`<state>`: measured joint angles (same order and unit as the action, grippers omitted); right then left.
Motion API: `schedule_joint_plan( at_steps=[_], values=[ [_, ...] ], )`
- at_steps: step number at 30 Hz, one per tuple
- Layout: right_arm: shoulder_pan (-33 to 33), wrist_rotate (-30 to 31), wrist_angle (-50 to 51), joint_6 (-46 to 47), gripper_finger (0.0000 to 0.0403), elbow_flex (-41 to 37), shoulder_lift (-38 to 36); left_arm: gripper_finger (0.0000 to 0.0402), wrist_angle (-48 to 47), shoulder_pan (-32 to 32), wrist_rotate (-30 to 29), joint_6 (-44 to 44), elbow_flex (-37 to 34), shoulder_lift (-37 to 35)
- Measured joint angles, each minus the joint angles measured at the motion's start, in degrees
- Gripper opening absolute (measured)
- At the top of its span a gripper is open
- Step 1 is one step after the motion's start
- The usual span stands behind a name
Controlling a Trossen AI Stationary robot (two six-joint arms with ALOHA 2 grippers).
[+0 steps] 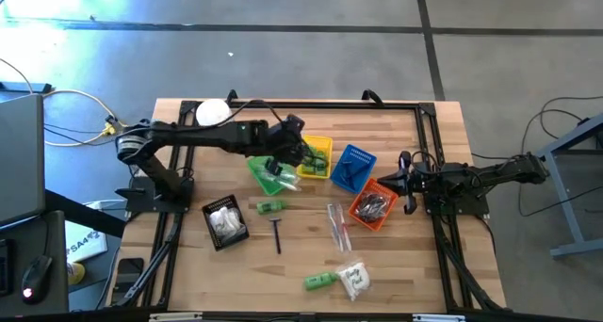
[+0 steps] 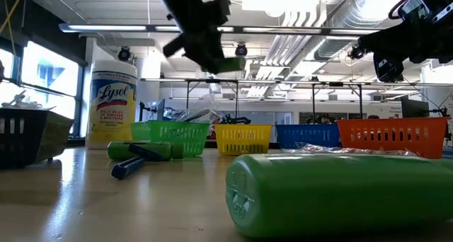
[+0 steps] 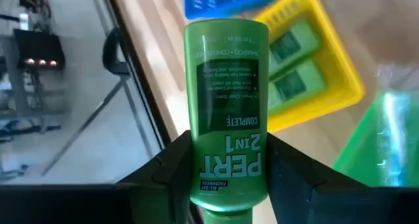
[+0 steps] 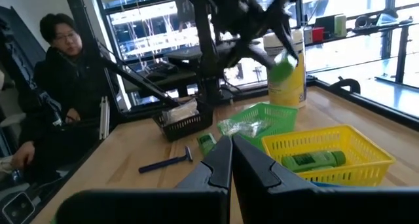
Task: Pick & Place Travel size toiletries
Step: Put the shampoo bottle into the yellow bin
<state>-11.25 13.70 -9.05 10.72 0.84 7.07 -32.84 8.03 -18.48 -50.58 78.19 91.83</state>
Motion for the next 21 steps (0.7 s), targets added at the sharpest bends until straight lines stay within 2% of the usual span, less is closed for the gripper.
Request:
schedule_joint_plan(
  at_steps=[5, 11, 15, 21],
  values=[
    [0.02, 1.46, -0.53, 0.00, 0.0004, -0.02, 0.11, 0.0144, 0.23, 1.61, 1.45, -5.60, 5.14, 6.26],
    [0.00, 1.31, -0.49, 0.00, 0.0004, -0.02, 0.48, 0.0141, 0.21, 2.84, 1.38, -22.75, 11.09, 14.27],
    [0.00, 1.11, -0.13, 0.04, 0.0004, -0.03, 0.92, 0.0141, 0.04, 3.80, 2.37, -32.61, 11.87, 16.58],
    [0.02, 0.91, -0.25, 1.09, 0.0004, -0.02, 1.64, 0.0141, 0.54, 5.21, 4.96, -37.79, 11.78, 19.51]
  ],
)
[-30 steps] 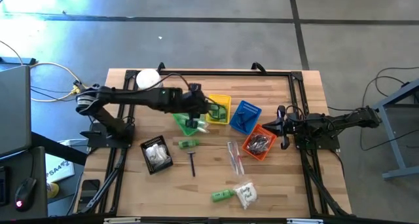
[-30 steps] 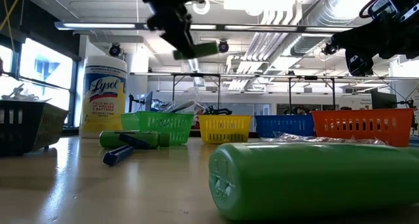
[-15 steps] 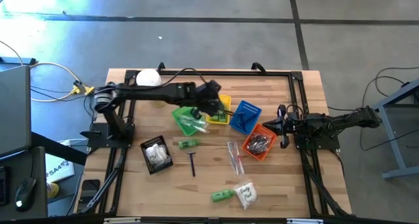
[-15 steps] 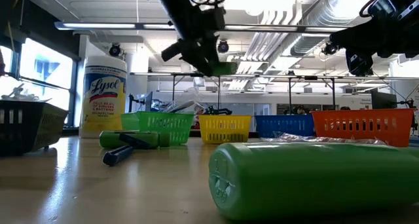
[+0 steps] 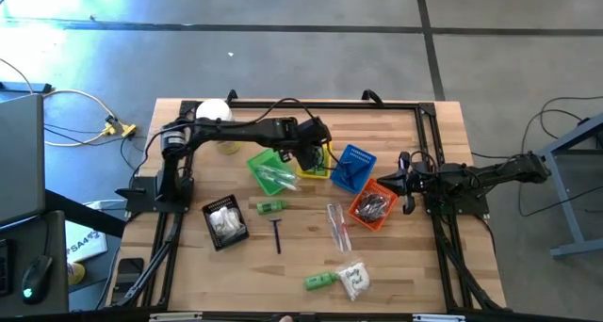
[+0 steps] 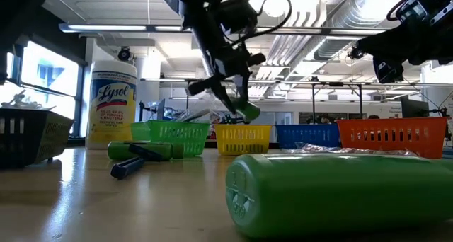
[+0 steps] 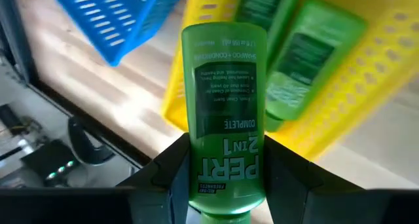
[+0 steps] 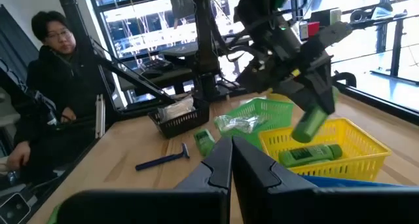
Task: Pick & Place Travel size toiletries
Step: Put the shampoo bottle into the yellow bin
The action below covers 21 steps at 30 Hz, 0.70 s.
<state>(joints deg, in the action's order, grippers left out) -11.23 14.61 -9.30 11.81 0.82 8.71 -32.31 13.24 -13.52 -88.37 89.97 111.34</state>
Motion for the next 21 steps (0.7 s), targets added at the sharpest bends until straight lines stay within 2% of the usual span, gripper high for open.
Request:
schedule_joint_plan(
  at_steps=[16, 18, 21],
  values=[
    [0.00, 0.24, 0.07, -0.02, 0.0004, 0.00, 0.09, 0.0139, -0.19, 0.63, 2.49, -1.86, -0.04, 5.24],
    [0.00, 0.25, 0.04, 0.00, 0.0004, 0.00, 0.13, 0.0157, -0.19, 0.63, 2.49, -1.00, 0.03, 5.47],
    [0.00, 0.24, 0.06, -0.02, 0.0004, 0.00, 0.13, 0.0207, -0.14, 0.63, 2.53, 0.15, 0.02, 5.54]
  ],
)
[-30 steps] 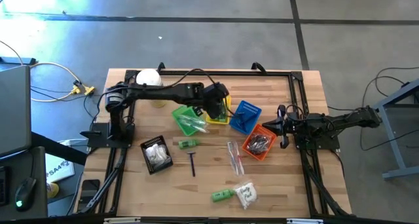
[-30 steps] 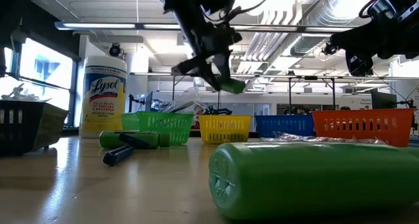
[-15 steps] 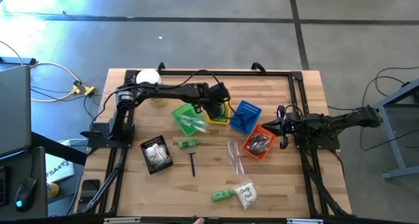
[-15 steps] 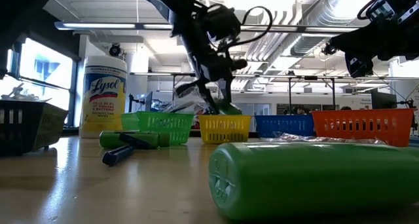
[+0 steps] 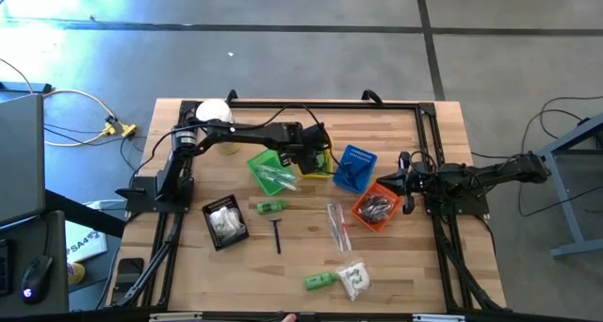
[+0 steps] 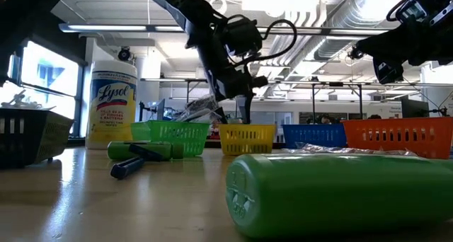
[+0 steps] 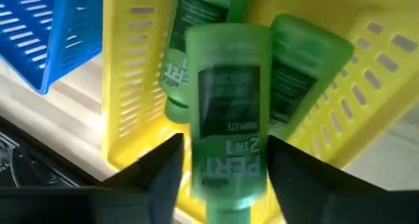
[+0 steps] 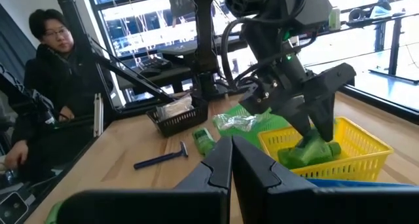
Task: Pick & Place Travel size toiletries
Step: Put the shampoo bottle into the yellow bin, then put the blue toothbrush into the green bin
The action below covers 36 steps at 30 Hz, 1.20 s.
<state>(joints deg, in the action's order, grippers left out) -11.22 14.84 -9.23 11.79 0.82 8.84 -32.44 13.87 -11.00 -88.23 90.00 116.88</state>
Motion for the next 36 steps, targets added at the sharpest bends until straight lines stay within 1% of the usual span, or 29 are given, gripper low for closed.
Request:
schedule_joint_plan(
  at_steps=[3, 5, 7, 11, 13, 17, 19, 20, 22, 26, 28, 29, 30, 33, 34, 36],
  values=[
    [-0.01, 0.00, 0.02, 0.00, 0.0004, 0.00, 0.00, 0.0245, 0.87, -0.02, -0.75, 1.02, 0.00, 0.15],
    [-0.01, -0.01, -0.02, 0.00, 0.0004, 0.00, 0.00, 0.0257, 2.46, -0.04, -1.76, 2.70, 0.00, 0.15],
    [-0.01, -0.01, 0.00, 0.00, 0.0004, 0.00, 0.00, 0.0260, 2.87, -0.04, -3.13, 3.04, 0.00, 0.15],
    [0.00, -0.01, 0.00, 0.00, 0.0004, 0.00, 0.00, 0.0256, 2.67, -0.38, -5.75, 4.91, -0.05, -0.24],
    [-0.02, -0.01, 0.00, 0.00, 0.0004, 0.00, 0.00, 0.0249, 2.12, -0.82, -8.00, 6.33, -0.07, -1.42],
    [-0.02, -0.32, 0.05, 0.02, 0.0004, 0.00, 0.00, 0.0231, -1.81, -2.06, -11.87, 10.74, -0.09, -7.00],
    [-0.02, -0.71, 0.13, 0.00, 0.0004, 0.00, 0.00, 0.0218, -5.72, -2.45, -11.81, 15.12, -0.09, -11.27],
    [-0.02, -1.22, 0.27, 0.00, 0.0004, 0.00, 0.00, 0.0211, -7.63, -2.66, -10.73, 17.84, -0.09, -13.80],
    [-0.02, -1.53, 0.52, 0.01, 0.0004, 0.00, 0.00, 0.0194, -12.35, -2.69, -5.69, 24.20, -0.09, -19.35],
    [-0.02, -1.52, 0.74, 0.00, 0.0004, 0.00, 0.00, 0.0148, -20.20, -2.58, 10.32, 39.50, -0.10, -30.75],
    [0.00, -1.47, 0.70, 0.00, 0.0004, 0.00, 0.00, 0.0117, -21.97, -2.67, 16.89, 48.26, -1.42, -36.02],
    [-0.02, -1.41, 0.68, 0.00, 0.0004, 0.00, 0.00, 0.0099, -22.24, -2.86, 19.24, 51.81, -2.87, -38.88],
    [-0.02, -1.37, 0.68, 0.00, 0.0004, 0.00, 0.00, 0.0079, -22.46, -3.53, 21.06, 55.03, -4.83, -41.68],
    [-0.02, -1.35, 0.42, 0.00, 0.0004, 0.00, 0.00, 0.0019, -20.58, -6.06, 21.72, 62.64, -12.29, -49.31],
    [-0.01, -1.32, 0.42, 0.00, 0.0004, 0.00, 0.00, 0.0010, -19.51, -6.94, 21.71, 64.83, -15.32, -51.81],
    [-0.02, -1.32, 0.39, 0.00, 0.0004, 0.00, 0.00, 0.0011, -13.89, -8.79, 20.97, 69.17, -22.03, -56.68]
  ],
)
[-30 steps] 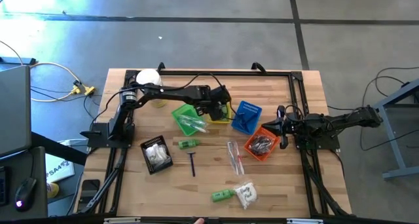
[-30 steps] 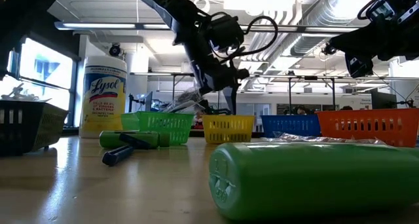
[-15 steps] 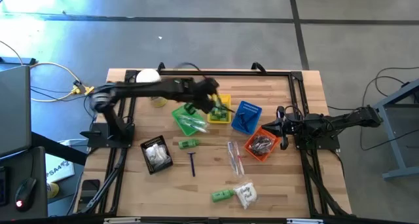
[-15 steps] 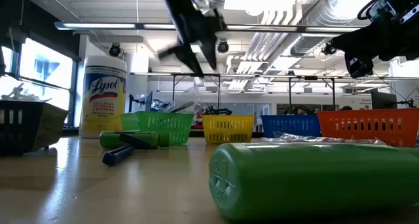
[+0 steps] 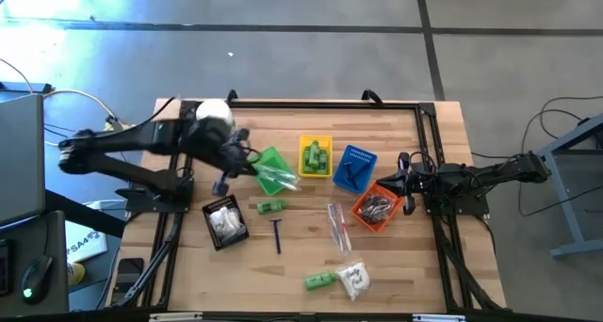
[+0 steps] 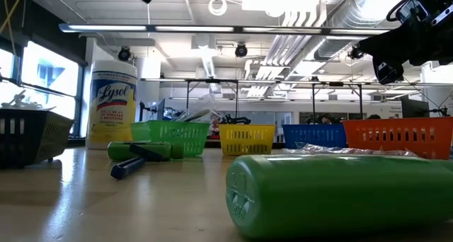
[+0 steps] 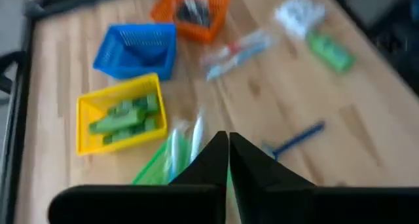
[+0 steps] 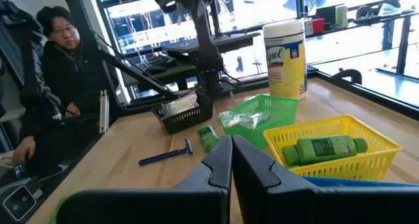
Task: Pick & Place Travel size toiletries
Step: Put the blue toothbrush into the green bin
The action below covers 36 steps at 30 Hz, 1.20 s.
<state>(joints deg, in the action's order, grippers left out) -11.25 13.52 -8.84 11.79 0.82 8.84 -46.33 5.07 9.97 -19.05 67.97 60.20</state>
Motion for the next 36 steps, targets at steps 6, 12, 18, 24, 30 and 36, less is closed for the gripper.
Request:
schedule_joint_plan(
  at_steps=[6, 12, 18, 24, 30, 36],
  values=[
    [0.01, 0.02, -0.83, 0.01, 0.0004, 0.02, 0.00, 0.0002, 25.14, -4.80, -1.11, 13.12, -21.38, -14.15],
    [0.00, 0.02, -0.85, 0.31, 0.0004, 0.02, 0.00, 0.0005, 51.70, -7.60, -3.56, 17.52, -40.57, -22.37],
    [0.01, 0.37, -0.86, 0.43, 0.0004, 0.02, 0.00, 0.0005, 63.08, -7.73, -9.90, 18.15, -51.50, -23.41],
    [0.02, 2.84, -0.83, 0.44, 0.0004, 0.02, 0.00, 0.0005, 61.74, -7.73, -13.76, 17.15, -52.01, -22.38],
    [0.02, 5.42, -0.85, 0.08, 0.0004, 0.02, 0.66, 0.0005, 64.98, -7.73, -13.60, 15.44, -55.08, -21.22],
    [0.01, 5.40, -0.77, 3.86, 0.0004, 0.02, 3.08, 0.0005, 72.86, -7.71, -16.34, 15.84, -59.74, -21.16]
  ],
)
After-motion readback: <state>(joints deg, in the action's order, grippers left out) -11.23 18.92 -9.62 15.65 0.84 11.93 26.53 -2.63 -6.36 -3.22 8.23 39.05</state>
